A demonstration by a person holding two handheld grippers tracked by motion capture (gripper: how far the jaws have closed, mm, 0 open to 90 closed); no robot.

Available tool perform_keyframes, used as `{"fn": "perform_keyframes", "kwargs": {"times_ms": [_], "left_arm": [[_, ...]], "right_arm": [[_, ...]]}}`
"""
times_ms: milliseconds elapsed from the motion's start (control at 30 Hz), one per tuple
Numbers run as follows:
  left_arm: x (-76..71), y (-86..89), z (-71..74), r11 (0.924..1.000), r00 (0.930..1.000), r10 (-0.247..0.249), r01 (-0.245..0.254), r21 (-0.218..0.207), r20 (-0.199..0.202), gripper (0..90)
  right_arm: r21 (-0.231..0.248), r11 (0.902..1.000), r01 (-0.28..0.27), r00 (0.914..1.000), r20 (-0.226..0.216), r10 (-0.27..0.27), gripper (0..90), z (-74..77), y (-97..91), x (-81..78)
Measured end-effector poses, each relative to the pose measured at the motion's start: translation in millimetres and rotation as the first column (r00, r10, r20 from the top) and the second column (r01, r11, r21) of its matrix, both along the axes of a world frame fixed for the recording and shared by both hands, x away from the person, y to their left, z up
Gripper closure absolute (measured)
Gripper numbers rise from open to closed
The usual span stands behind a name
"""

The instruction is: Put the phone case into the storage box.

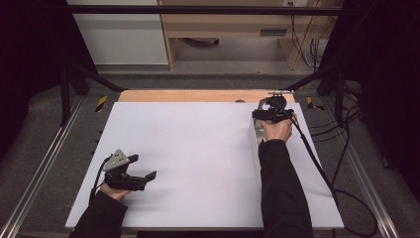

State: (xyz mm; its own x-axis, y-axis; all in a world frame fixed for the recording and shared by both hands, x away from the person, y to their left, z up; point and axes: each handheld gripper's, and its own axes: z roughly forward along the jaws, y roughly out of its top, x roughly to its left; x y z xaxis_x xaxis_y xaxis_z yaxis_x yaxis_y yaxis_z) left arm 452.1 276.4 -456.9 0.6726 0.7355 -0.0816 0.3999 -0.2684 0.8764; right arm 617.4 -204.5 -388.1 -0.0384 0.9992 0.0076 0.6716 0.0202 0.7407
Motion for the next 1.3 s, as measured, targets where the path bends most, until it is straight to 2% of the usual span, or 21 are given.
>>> {"fn": "perform_keyframes", "kwargs": {"times_ms": [367, 867, 1300], "left_arm": [[0.2, -0.2, -0.3, 1.0, 1.0, -0.003, 0.003, 0.001, -0.001, 1.0], [0.3, -0.3, -0.5, 1.0, 1.0, -0.008, 0.008, 0.002, -0.003, 1.0], [0.6, -0.6, -0.8, 0.9999, 0.9999, -0.011, 0.011, 0.004, -0.005, 1.0]], "right_arm": [[-0.003, 1.0, 0.004, 0.9997, -0.022, -0.004, 11.8, -4.5, 1.7, 4.0], [-0.013, 0.9998, -0.015, 0.9997, -0.021, 0.015, 10.5, -7.2, 4.1, 6.8], [0.002, 0.9992, -0.041, 0.9969, 0.068, 0.04, 1.0, 3.6, 1.0, 1.8]]}}
